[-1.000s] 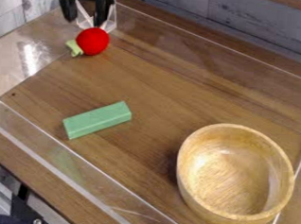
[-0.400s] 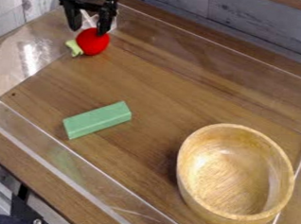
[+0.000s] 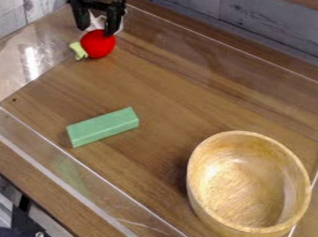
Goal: Move the red object to the right side of the table
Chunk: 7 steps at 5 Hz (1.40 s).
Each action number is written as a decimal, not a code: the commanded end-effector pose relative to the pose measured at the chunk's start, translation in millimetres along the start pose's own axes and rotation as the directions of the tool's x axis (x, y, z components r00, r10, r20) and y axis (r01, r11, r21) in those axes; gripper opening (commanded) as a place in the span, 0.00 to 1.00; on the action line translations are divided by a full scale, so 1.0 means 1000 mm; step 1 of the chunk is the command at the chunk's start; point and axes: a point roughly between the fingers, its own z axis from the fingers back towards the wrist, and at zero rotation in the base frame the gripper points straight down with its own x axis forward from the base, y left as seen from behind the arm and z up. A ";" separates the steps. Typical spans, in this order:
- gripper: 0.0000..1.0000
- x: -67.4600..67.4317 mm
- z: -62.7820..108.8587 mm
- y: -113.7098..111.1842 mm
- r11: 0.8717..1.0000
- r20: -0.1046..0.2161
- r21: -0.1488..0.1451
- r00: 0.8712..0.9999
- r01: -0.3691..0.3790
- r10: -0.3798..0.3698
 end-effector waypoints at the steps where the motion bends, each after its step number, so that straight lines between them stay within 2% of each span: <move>1: 1.00 0.007 0.024 -0.001 1.000 0.071 0.013 0.997 -0.012 0.012; 3: 1.00 0.003 0.023 0.000 1.000 0.073 -0.001 0.997 0.008 -0.008; 4: 0.00 0.003 0.021 0.002 1.000 0.067 -0.004 0.997 -0.030 0.030; 5: 0.00 0.000 0.014 -0.008 1.000 0.070 -0.011 0.997 -0.015 0.016; 6: 0.00 -0.005 0.030 -0.025 0.999 0.100 -0.038 0.995 0.017 -0.013; 7: 0.00 -0.009 0.060 -0.035 0.998 0.130 -0.060 0.991 0.027 -0.019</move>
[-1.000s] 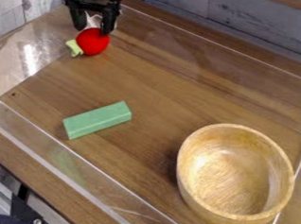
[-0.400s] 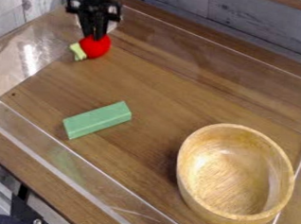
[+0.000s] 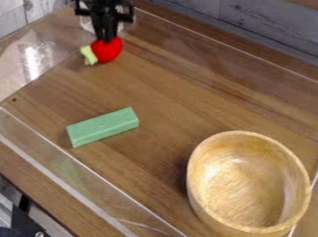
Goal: Move the red object to the right side of the table
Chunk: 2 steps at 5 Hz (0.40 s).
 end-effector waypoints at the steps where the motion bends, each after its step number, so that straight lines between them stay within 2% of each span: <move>1: 0.00 0.002 0.067 -0.018 1.000 0.132 0.007 0.991 0.022 -0.023; 2: 0.00 -0.005 0.082 -0.041 0.995 0.145 0.009 0.985 0.096 -0.097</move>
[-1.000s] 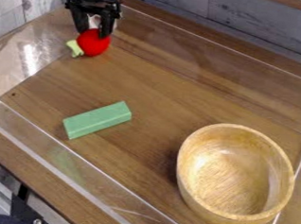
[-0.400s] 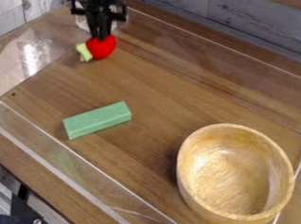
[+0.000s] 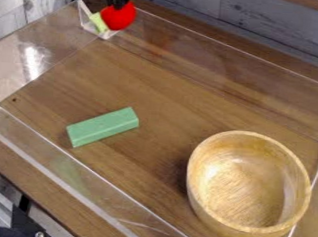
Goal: Move the red object to the right side of the table
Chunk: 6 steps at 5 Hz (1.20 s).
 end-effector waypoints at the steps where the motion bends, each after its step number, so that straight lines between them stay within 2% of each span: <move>1: 0.00 -0.009 0.037 -0.027 0.996 0.076 0.004 0.994 0.084 -0.084; 2: 0.00 -0.011 0.034 -0.045 0.987 0.056 -0.007 0.986 0.160 -0.159; 4: 0.00 -0.016 0.019 -0.071 0.974 0.041 -0.036 0.974 0.224 -0.223; 6: 0.00 -0.024 0.026 -0.119 0.928 0.021 -0.067 0.930 0.366 -0.366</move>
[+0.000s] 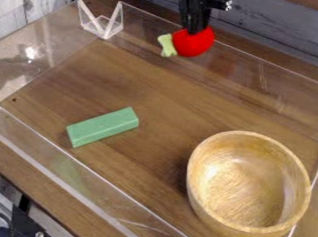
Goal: Move the red object to the right side of the table
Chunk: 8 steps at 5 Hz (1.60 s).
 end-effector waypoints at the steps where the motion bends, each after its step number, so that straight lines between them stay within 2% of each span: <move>1: 0.00 0.003 0.033 -0.008 0.994 0.114 0.059 0.988 0.096 -0.102; 2: 0.00 0.001 0.019 -0.004 0.987 0.105 0.062 0.982 0.150 -0.156; 4: 0.00 0.008 -0.002 -0.019 0.993 0.124 0.052 0.986 0.104 -0.110; 5: 0.00 0.010 -0.011 -0.023 0.982 0.110 0.051 0.976 0.184 -0.189; 6: 0.00 0.011 -0.019 -0.029 0.963 0.091 0.054 0.959 0.264 -0.268; 7: 0.00 0.014 -0.026 -0.035 0.948 0.080 0.050 0.945 0.314 -0.317; 8: 0.00 0.014 -0.028 -0.039 0.938 0.083 0.043 0.934 0.344 -0.346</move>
